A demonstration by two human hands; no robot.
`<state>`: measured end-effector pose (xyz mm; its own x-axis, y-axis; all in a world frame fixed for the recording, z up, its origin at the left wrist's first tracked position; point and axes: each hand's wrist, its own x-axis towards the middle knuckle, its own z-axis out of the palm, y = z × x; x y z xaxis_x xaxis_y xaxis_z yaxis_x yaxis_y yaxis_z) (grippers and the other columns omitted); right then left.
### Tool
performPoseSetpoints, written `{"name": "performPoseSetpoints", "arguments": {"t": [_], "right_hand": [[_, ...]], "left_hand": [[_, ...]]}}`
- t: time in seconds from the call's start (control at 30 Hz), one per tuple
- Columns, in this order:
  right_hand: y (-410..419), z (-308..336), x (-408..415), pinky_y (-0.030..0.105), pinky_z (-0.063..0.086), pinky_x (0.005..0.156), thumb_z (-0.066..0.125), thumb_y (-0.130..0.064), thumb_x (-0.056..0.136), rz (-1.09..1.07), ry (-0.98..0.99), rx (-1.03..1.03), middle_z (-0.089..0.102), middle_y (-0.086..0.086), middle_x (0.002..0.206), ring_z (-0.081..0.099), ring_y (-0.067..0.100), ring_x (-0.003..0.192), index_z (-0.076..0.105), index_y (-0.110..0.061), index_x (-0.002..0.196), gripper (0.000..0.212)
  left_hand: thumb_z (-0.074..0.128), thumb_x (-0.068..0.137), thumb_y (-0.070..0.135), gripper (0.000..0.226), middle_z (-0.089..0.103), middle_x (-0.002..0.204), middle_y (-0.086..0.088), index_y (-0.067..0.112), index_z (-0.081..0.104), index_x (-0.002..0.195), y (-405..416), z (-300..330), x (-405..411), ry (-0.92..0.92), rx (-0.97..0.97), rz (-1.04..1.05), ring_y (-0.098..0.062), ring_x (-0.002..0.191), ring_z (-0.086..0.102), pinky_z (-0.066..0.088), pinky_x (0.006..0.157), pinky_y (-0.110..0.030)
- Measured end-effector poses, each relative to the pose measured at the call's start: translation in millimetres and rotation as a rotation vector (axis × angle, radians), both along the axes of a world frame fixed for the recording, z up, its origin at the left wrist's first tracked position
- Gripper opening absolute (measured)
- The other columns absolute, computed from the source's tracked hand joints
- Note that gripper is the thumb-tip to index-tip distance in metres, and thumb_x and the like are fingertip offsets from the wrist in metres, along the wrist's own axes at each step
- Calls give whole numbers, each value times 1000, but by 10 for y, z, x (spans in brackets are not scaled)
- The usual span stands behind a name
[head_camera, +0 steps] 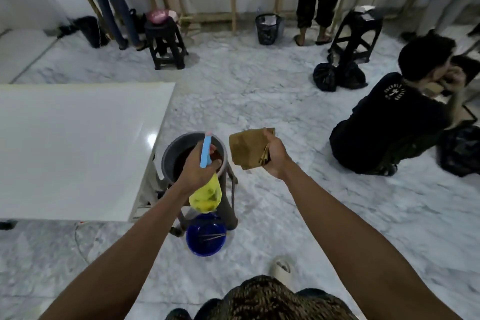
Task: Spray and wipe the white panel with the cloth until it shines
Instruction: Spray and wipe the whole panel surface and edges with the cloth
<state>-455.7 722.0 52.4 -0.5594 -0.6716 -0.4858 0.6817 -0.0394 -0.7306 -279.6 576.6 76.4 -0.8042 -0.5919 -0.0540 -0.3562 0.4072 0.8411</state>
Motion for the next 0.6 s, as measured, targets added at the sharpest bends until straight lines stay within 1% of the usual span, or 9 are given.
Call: {"name": "performPoseSetpoints", "arguments": {"t": [0.07,0.13,0.2,0.27,0.37,0.43,0.5,0.53,0.6], "right_hand": [[69,88,-368,51,50,97,35,-46,104,-14,2,5,71,13,114,67,30,105,67,-11,117,49],[93,125,-692,52,51,96,36,-47,103,-19,-18,-9,70,14,119,65,31,111,64,-9,124,52],[68,121,-962,50,53,91,37,-48,103,-23,-36,-25,68,15,123,64,32,115,62,-8,128,54],[-12,113,-1220,47,55,83,36,-48,103,-17,-44,-32,69,15,122,65,31,112,63,-8,127,54],[-211,42,-1586,50,55,86,34,-47,104,-7,-69,-53,68,16,122,64,33,114,62,-7,127,54],[-423,-36,-1834,56,50,96,33,-46,104,8,-85,-46,66,18,125,62,35,118,60,-5,129,55],[-712,-115,-2132,58,45,102,33,-45,104,36,-101,-39,65,18,127,61,35,119,59,-3,131,56],[-859,-149,-2280,58,45,103,33,-46,104,49,-94,-36,65,18,127,61,35,119,59,-3,131,57],[-1232,-213,-2641,56,46,103,34,-46,104,60,-87,-32,65,18,127,61,34,119,59,-3,131,56]], "left_hand": [[74,95,-1,31,59,102,-4,2,60,122,19,-7,-343,27,-14,43,-16,91,58,46,84,-28],[74,94,-1,24,58,93,0,9,58,110,41,-35,-641,52,-28,50,-12,83,59,46,79,-29],[75,93,4,23,60,91,4,13,59,107,43,-55,-897,71,-1,66,-15,83,61,51,81,-36],[72,88,16,23,65,94,0,14,62,108,16,-60,-1141,109,55,108,-19,82,65,57,80,-40],[62,82,20,28,70,97,-9,13,66,108,-88,-91,-1463,149,111,148,-27,81,68,59,79,-45],[61,80,16,25,71,90,-6,15,68,104,-224,-161,-1716,168,111,165,-22,74,69,59,73,-40],[58,78,13,22,72,83,-11,13,68,98,-421,-231,-2028,165,128,192,-10,59,66,56,63,-28],[56,78,11,22,71,83,-18,10,68,97,-526,-254,-2176,167,139,202,-10,53,65,55,59,-24],[55,80,9,20,72,90,-24,8,67,96,-825,-356,-2529,182,143,230,-11,51,67,58,58,-26]]}}
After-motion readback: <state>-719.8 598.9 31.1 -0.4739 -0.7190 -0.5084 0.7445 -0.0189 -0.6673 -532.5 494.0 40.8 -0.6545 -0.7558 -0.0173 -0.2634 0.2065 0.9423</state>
